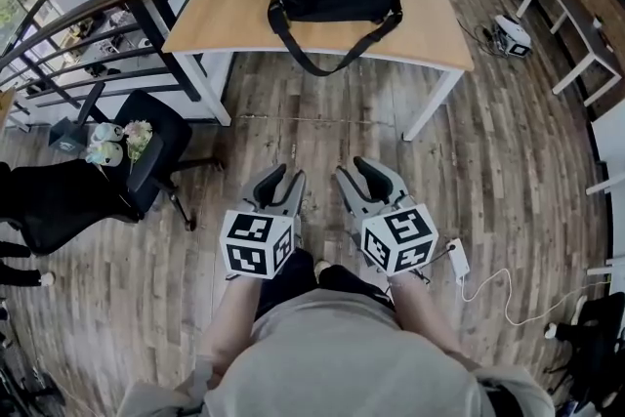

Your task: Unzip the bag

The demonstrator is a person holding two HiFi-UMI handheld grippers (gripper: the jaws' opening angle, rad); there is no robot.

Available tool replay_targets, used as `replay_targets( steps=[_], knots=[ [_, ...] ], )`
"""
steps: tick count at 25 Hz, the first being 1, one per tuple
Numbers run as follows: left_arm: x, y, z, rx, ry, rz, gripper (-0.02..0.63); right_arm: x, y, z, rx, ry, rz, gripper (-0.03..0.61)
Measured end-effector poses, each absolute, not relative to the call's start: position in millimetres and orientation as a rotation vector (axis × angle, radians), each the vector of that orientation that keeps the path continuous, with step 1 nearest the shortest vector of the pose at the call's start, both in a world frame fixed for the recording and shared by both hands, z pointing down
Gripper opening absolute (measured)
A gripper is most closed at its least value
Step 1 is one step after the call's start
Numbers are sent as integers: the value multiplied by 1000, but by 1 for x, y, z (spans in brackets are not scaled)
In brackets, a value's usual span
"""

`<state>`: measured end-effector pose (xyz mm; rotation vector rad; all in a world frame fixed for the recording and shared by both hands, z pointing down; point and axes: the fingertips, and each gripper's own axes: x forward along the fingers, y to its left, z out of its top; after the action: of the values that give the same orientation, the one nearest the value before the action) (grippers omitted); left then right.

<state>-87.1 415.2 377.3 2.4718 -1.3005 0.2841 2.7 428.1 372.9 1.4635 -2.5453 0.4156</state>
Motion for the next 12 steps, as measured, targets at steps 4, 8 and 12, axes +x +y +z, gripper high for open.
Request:
replay_targets(
  steps=[4, 8, 12],
  knots=[
    [-89, 392, 387, 2463, -1276, 285, 120, 1, 406, 380, 1471, -2526, 423, 146],
    [-98, 343, 389, 2469, -1265, 270, 120, 2, 372, 381, 1500, -2500, 413, 147],
    [-109, 286, 370, 2504, -1246, 216, 120, -2, 327, 380, 1525, -2475, 406, 146]
  ],
)
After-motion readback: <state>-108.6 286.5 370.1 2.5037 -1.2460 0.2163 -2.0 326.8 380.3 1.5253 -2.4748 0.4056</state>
